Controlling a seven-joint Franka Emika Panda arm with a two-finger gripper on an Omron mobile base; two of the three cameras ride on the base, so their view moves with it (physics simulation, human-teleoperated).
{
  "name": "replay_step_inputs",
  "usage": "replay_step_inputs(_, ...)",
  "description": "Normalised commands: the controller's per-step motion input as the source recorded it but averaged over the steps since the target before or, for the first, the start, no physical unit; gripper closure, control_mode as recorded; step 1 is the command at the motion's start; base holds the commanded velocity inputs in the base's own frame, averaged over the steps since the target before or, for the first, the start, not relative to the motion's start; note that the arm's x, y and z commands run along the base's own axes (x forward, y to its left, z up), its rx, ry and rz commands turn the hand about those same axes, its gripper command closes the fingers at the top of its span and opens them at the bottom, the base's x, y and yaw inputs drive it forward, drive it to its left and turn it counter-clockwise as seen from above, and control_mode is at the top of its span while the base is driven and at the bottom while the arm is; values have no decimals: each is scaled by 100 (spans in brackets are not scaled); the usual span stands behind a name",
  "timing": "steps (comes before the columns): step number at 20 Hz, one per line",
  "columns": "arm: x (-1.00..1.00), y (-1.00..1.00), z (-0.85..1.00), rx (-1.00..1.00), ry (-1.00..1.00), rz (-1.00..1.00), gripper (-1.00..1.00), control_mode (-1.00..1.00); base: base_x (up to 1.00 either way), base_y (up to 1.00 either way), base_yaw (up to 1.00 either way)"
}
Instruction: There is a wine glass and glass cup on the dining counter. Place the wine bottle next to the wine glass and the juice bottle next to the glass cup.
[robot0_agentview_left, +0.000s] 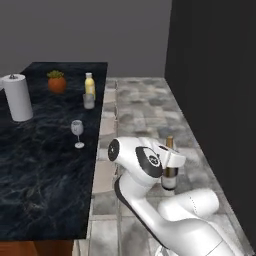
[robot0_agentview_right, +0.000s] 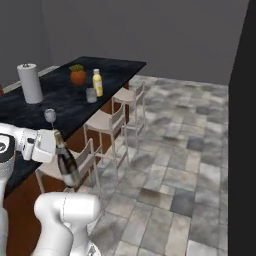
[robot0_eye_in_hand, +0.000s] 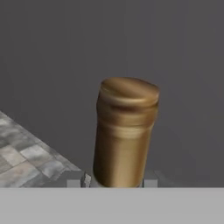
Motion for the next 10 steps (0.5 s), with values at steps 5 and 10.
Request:
replay_step_inputs(5,0,0,0,0,0,0,100,100,70,-8,42)
replay_step_inputs(10,0,0,0,0,0,0,100,100,75,-4,19)
